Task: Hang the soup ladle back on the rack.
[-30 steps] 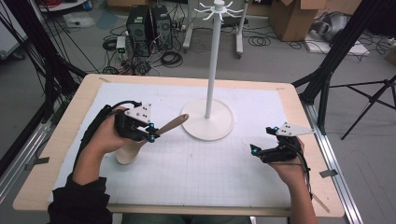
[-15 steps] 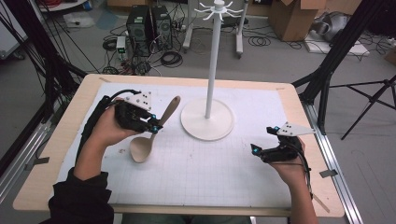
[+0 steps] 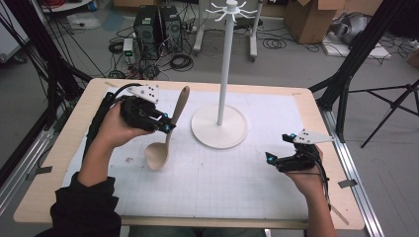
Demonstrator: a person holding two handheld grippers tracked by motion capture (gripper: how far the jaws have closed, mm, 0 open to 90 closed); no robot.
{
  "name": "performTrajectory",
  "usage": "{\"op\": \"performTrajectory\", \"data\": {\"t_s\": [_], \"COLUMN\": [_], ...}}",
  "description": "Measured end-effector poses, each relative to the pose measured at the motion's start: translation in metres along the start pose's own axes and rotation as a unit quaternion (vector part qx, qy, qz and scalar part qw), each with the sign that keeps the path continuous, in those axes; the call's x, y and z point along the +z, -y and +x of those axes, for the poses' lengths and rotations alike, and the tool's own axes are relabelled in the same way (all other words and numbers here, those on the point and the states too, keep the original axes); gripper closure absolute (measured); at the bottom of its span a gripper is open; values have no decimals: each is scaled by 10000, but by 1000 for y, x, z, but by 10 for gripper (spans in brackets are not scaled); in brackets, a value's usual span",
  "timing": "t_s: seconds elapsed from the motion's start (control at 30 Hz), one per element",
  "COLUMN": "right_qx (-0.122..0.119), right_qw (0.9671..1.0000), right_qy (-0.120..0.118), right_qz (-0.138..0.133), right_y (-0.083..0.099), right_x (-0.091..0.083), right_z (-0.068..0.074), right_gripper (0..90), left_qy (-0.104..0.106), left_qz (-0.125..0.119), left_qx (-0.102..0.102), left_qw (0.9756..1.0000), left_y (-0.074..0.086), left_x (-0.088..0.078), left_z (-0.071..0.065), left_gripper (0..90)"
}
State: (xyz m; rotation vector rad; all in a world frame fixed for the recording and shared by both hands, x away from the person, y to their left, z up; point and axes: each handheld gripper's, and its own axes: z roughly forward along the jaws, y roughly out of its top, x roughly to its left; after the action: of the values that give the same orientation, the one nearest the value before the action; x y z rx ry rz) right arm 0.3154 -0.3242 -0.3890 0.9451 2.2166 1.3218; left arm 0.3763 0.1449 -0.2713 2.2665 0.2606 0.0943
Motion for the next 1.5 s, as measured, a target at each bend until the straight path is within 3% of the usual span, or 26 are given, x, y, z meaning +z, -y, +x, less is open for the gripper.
{"op": "performTrajectory", "data": {"t_s": [0.37, 0.53, 0.77, 1.0, 1.23, 1.5], "right_qx": [-22, -15, 17, 16, -2, 39], "right_qw": [10000, 10000, 10000, 10000, 10000, 10000], "right_qy": [-4, -10, -8, -19, -22, -32], "right_qz": [-20, -13, -26, -55, -57, -82], "right_y": [0, 0, 0, 0, 0, 0], "right_x": [0, 0, -1, -2, -1, -3], "right_z": [-1, -1, 0, -1, -1, -2], "right_gripper": [25, 26, 25, 25, 25, 25], "left_qy": [104, 182, 87, -4, -82, -404], "left_qz": [-154, -376, -620, -821, -968, -1144], "left_qx": [-16, -95, -141, -168, -143, -280], "left_qw": [9998, 9991, 9979, 9965, 9952, 9922], "left_y": [-22, -36, -53, -65, -78, -90], "left_x": [-8, -16, -32, -38, -35, -33], "left_z": [11, 19, 33, 44, 45, 44], "left_gripper": [770, 770, 770, 770, 769, 770]}}
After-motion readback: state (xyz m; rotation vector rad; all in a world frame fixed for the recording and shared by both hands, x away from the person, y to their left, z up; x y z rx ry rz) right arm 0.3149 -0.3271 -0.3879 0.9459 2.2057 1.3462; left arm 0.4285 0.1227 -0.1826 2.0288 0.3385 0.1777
